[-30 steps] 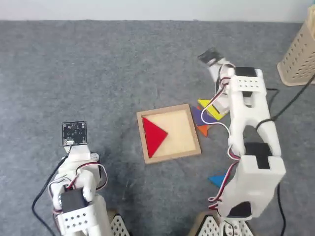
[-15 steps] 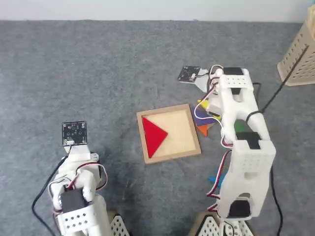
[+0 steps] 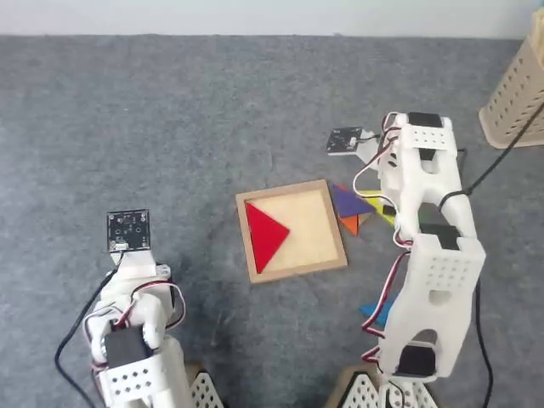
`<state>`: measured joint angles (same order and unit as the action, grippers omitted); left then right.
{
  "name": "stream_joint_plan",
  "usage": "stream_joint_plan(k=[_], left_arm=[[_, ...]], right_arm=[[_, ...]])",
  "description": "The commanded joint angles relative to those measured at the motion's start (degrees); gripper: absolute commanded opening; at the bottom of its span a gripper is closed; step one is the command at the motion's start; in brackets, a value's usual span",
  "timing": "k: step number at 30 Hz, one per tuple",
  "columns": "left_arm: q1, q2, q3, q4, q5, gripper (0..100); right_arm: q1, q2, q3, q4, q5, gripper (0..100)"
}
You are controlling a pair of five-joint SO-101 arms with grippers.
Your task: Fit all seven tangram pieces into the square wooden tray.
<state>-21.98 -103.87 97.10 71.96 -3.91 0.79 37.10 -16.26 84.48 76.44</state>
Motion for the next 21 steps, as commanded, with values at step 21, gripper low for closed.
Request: stream_joint_plan(k=[21], left_arm=[[0.2, -0.8, -0.5, 0.4, 0.4, 1]], right_arm=[[3.6, -16.7, 3.9, 5.4, -6.0, 34.0]])
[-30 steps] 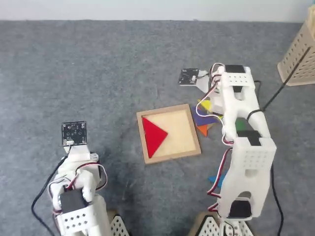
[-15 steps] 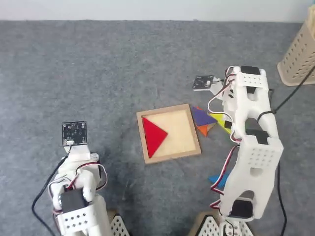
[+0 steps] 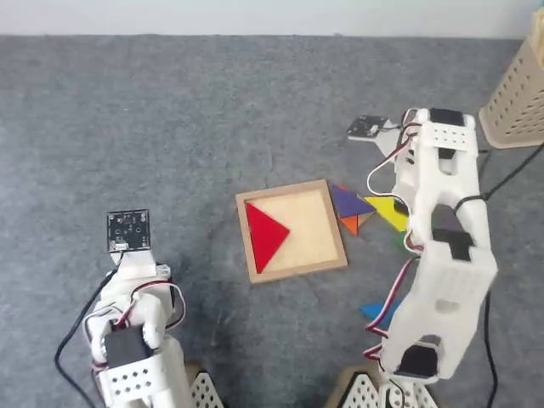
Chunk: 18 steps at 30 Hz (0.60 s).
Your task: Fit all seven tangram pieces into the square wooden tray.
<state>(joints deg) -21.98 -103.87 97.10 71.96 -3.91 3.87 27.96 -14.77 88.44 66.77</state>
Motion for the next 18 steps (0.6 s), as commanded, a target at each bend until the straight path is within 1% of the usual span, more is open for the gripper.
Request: stream_joint_plan(k=[1, 4, 6, 10, 15, 18], left_arm=[[0.2, -0.8, -0.5, 0.4, 0.4, 1], [0.2, -0.8, -0.5, 0.4, 0.4, 1], [0.2, -0.8, -0.5, 0.4, 0.4, 1], [0.2, -0.8, -0.5, 0.4, 0.4, 1], [0.2, -0.8, -0.5, 0.4, 0.4, 1], [0.2, -0.8, -0.5, 0.4, 0.4, 1]], right_arm=[[0.7, -8.8, 4.5, 1.5, 6.2, 34.0], [1.9, -11.9, 12.0, 0.8, 16.4, 34.1], [2.2, -12.6, 15.6, -1.5, 21.0, 34.3], [2.2, -11.3, 20.6, -10.8, 21.1, 34.4], [2.2, -7.3, 20.6, -16.5, 20.6, 34.4], [2.2, -5.2, 20.0, -21.2, 16.3, 34.4]])
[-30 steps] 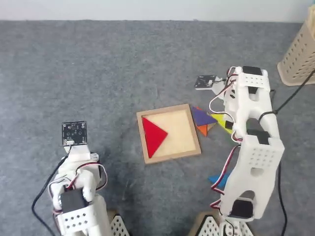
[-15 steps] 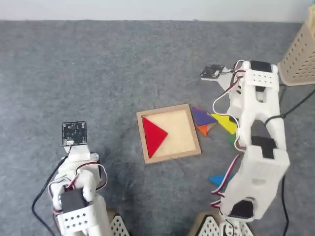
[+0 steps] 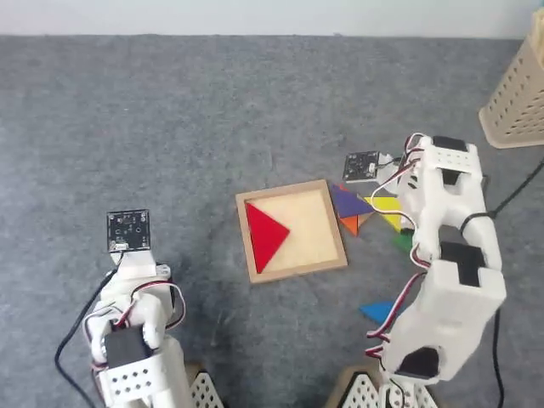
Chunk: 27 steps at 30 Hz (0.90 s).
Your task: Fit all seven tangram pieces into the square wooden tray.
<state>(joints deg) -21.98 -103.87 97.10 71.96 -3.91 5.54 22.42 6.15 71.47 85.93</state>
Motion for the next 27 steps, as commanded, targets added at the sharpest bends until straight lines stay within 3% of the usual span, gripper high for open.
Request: stream_joint_plan(k=[1, 7, 16, 23, 27], left_arm=[[0.2, -0.8, -0.5, 0.4, 0.4, 1], [0.2, -0.8, -0.5, 0.4, 0.4, 1], [0.2, -0.8, -0.5, 0.4, 0.4, 1], [0.2, -0.8, -0.5, 0.4, 0.4, 1], [0.2, -0.8, -0.5, 0.4, 0.4, 1]], right_arm=[[0.5, 0.9, -1.4, -5.1, -4.1, 34.4], [-0.8, 5.1, -4.7, -2.2, -6.3, 34.1], [-4.2, 6.7, -7.9, -1.6, -27.6, 34.0], [-7.7, 6.7, -10.4, 7.4, -45.1, 34.0], [-7.4, 6.8, -16.1, 10.2, -50.5, 34.0]])
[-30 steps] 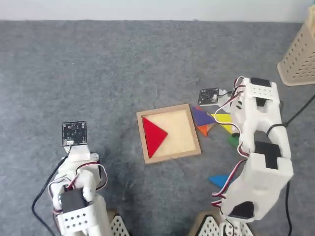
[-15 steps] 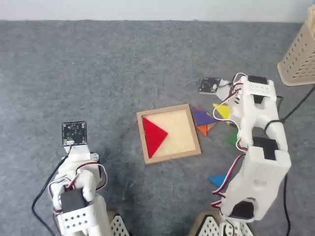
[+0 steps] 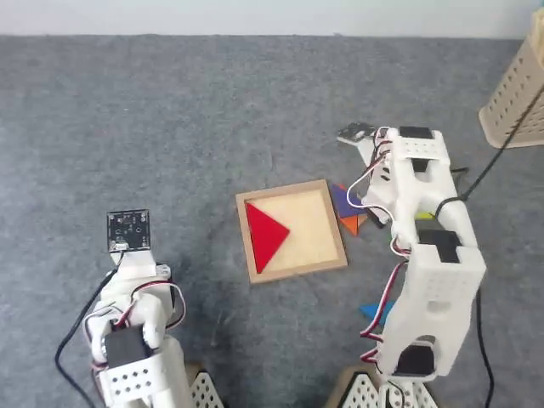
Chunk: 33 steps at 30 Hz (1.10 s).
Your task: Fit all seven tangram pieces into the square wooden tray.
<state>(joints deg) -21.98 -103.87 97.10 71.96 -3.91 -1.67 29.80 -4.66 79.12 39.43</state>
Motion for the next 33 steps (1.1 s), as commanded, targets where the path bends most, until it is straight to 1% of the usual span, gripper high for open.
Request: stream_joint_plan(k=[1, 12, 19, 26, 28, 33], left_arm=[[0.2, -0.8, -0.5, 0.4, 0.4, 1], [0.2, -0.8, -0.5, 0.4, 0.4, 1], [0.2, -0.8, -0.5, 0.4, 0.4, 1], [0.2, -0.8, -0.5, 0.4, 0.4, 1], [0.2, -0.8, -0.5, 0.4, 0.4, 1], [0.2, -0.8, -0.5, 0.4, 0.4, 1]], right_arm=[[-0.2, -0.6, -6.1, 2.8, -4.3, 34.0], [-1.4, 0.0, -5.9, 2.9, -4.6, 34.0], [-1.0, 0.0, -1.8, -2.6, -4.6, 34.0], [-1.0, 0.0, -0.4, -3.4, -4.6, 33.9], [-0.9, 0.0, -0.3, -3.4, -4.6, 31.4], [-0.9, 0.0, -0.3, -3.3, -4.6, 17.3]])
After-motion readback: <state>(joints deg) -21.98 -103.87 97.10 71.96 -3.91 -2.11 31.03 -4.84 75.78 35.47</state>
